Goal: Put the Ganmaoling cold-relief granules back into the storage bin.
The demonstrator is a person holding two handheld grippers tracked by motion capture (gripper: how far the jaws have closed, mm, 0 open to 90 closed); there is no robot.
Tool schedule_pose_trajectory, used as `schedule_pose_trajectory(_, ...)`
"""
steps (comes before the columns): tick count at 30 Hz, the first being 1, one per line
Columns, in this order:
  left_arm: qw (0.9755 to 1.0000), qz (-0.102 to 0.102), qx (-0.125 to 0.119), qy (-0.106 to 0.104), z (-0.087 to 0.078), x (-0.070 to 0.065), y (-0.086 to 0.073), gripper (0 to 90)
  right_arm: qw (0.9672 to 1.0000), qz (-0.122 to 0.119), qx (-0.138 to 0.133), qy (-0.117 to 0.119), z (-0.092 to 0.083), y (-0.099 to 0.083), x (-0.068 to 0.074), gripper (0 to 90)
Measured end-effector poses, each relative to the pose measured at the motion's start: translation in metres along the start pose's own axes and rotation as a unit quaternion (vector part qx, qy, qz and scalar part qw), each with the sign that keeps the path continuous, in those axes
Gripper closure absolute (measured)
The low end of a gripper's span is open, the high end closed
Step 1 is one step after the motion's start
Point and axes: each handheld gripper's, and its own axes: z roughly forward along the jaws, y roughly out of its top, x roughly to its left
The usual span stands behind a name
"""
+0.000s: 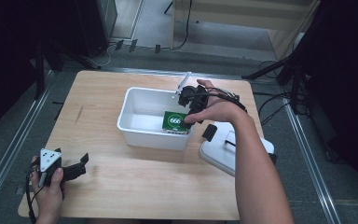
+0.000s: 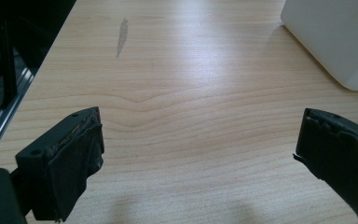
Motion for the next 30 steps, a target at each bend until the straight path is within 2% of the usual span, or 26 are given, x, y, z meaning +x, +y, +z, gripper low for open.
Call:
schedule_pose_trajectory(6, 1.0, 0.001, 0.001, 0.0, 0.0, 0.0, 0.0, 1.5, 0.9999, 0.013, 0.001, -0.007, -0.02, -0.018, -0.001, 0.0)
schedule_pose_trajectory(11, 1.0, 0.001, 0.002, 0.0, 0.0, 0.0, 0.0, 1.6, 0.9998, 0.012, 0.005, -0.017, -0.03, -0.032, 0.002, 0.0)
schedule_pose_trajectory(14, 1.0, 0.003, 0.002, -0.001, 0.0, 0.0, 0.0, 1.6, 0.9997, 0.003, 0.01, -0.023, -0.035, -0.041, 0.006, 0.0)
schedule_pose_trajectory(26, 1.0, 0.0, 0.005, -0.003, 0.001, 0.001, 0.0, 1.6, 0.9987, 0.017, 0.016, -0.046, -0.04, -0.078, 0.015, 0.1)
schedule_pose_trajectory(30, 1.0, 0.0, 0.005, -0.002, 0.001, 0.001, 0.0, 1.6, 0.9983, 0.024, 0.014, -0.051, -0.039, -0.09, 0.017, 3.4)
